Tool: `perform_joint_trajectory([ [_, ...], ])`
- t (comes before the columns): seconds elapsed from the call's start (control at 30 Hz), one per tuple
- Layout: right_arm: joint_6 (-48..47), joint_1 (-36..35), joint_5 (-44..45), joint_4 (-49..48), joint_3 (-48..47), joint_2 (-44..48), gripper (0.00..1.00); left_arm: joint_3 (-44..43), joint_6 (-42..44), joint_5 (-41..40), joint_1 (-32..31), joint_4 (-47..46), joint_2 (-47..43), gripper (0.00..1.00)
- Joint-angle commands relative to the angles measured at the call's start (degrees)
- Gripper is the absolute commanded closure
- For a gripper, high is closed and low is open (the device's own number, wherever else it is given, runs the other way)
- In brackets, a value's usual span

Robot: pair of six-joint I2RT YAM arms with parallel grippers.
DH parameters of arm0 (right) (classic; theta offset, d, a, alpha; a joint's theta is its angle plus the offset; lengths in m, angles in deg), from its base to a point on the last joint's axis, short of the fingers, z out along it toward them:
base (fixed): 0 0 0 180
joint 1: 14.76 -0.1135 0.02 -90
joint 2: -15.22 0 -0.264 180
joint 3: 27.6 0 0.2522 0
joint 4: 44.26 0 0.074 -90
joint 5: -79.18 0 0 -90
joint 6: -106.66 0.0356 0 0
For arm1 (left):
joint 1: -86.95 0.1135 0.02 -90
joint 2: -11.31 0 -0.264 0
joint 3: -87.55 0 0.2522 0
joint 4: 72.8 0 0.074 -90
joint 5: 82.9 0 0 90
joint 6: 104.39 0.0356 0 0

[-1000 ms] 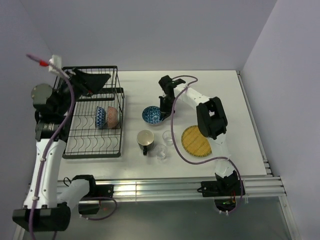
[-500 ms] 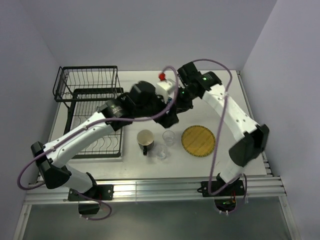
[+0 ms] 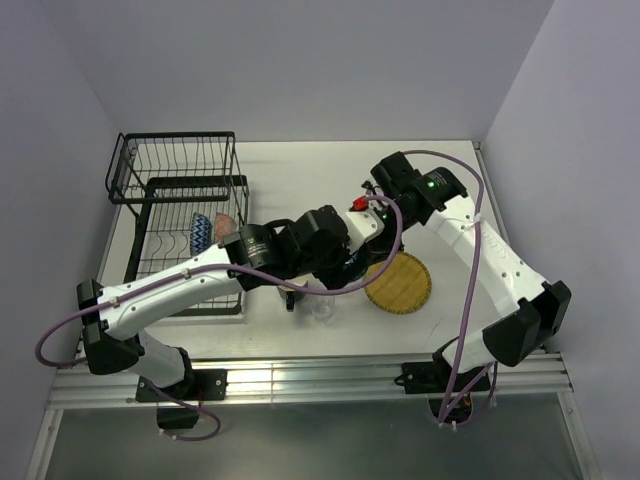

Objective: Load the mixed dishes into the dish rack

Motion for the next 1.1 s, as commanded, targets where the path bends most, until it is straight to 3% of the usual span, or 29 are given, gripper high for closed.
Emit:
perform_joint_trajectory([
  [0.0,0.7,-0.2,-4.4,-0.8,-1.4,4.6,1.0,-1.0,2.7,-2.7,-2.9,3.9,1.5,0.15],
  [0.47,1.5,-1.6,-0.2,-3.8,1.8,2.9,1.0,-1.9,0.1,-0.4,-5.7,2.4,-2.7,0.12],
  [0.87,3.3,-4.3,-0.1,-3.2,-4.1,-0.6,1.0,3.8,-1.9,6.1,-5.7,0.7,-5.0,0.12],
  [1.07,5.2,-6.7,-1.9,-2.0,-7.2,0.0,1.0,6.4,-1.6,4.1,-5.7,1.6,-2.9,0.12],
])
